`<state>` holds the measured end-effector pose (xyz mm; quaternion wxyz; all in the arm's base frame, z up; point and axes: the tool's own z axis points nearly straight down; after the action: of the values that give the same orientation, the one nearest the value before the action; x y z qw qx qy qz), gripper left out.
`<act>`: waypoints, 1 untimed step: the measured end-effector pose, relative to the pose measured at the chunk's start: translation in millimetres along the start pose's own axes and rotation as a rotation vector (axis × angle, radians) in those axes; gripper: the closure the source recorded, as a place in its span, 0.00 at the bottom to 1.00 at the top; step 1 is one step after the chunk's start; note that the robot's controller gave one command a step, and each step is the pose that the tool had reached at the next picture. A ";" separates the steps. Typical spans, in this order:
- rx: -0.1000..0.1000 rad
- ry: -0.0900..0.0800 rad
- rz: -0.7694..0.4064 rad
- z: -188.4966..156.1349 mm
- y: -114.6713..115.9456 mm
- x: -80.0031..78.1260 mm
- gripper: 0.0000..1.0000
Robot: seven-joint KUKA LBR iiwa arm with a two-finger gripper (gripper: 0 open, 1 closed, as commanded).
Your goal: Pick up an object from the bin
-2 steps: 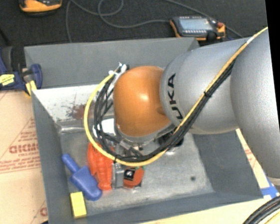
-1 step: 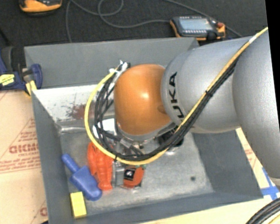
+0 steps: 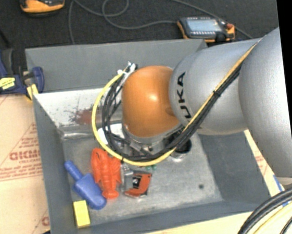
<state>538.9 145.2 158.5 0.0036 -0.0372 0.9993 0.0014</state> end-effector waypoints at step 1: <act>0.004 0.005 -0.116 49.4 -43.5 -36.7 0.00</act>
Offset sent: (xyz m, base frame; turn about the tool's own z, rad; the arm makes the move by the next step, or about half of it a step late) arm 0.0323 0.0003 -0.0885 -0.0999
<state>579.0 104.7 109.2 0.0012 -0.0951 0.9955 -0.0009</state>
